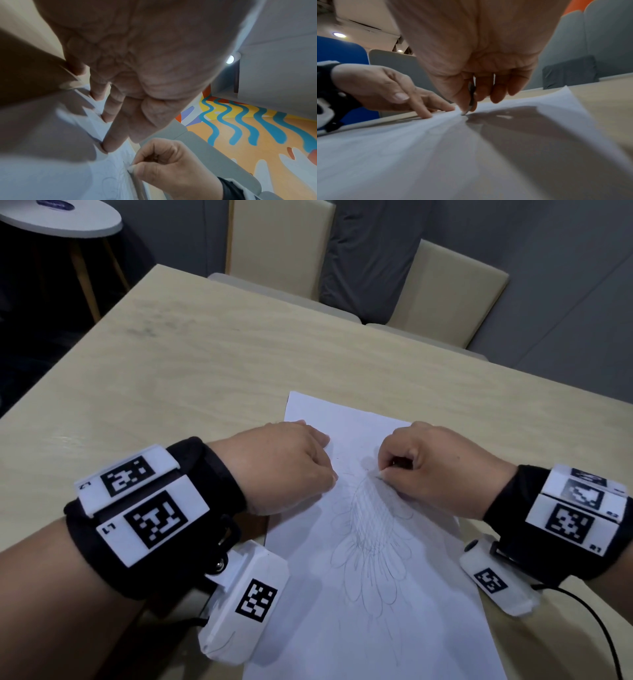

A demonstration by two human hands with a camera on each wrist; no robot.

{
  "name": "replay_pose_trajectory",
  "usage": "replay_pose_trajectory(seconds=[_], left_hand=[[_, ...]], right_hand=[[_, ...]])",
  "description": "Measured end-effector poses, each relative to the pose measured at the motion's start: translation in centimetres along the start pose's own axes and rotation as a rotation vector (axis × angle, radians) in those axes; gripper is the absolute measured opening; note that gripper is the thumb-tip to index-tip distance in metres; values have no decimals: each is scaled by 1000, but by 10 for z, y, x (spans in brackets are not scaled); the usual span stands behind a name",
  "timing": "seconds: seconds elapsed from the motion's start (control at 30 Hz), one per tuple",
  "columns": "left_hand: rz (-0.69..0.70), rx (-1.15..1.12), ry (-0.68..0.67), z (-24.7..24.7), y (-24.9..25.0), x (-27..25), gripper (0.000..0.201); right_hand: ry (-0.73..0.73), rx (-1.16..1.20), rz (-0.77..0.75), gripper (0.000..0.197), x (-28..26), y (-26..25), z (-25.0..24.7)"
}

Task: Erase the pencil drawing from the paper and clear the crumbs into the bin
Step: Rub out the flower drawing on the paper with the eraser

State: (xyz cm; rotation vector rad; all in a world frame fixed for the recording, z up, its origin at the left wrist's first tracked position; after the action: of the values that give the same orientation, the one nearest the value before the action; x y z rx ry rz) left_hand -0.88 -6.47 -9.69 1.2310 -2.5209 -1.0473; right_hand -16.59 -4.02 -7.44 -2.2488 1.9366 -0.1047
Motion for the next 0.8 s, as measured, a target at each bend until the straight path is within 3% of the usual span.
replay_pose_trajectory(seconds=[0.17,0.33,0.5,0.67,0.8], left_hand=[[10,-14,5,1,-1,2,37],[-8,-51,13,0,-2,1,37],[-2,-49,14,1,-1,2,37],[14,-63,13,0,0,1,37],[8,-56,26,0,-2,2,36]], right_hand=[[67,-58,115,17,12,25,-5],[29,-26,89,16,7,13,1],[94,-84,164,17,15,36,-6],[69,-59,109,17,16,22,0],[114,-61,211,17,19,44,-13]])
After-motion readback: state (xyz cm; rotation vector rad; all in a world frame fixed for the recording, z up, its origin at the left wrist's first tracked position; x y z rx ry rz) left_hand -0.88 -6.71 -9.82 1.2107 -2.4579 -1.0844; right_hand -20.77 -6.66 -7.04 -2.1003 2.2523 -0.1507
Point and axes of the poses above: each hand's wrist, its own x-axis towards the middle knuckle, its own z-axis out of the palm, y = z × x, the point moved 8 cm from there along x, towards the middle knuckle, and after that the axes turned 5 degrees about y, right-handed, at the moved point
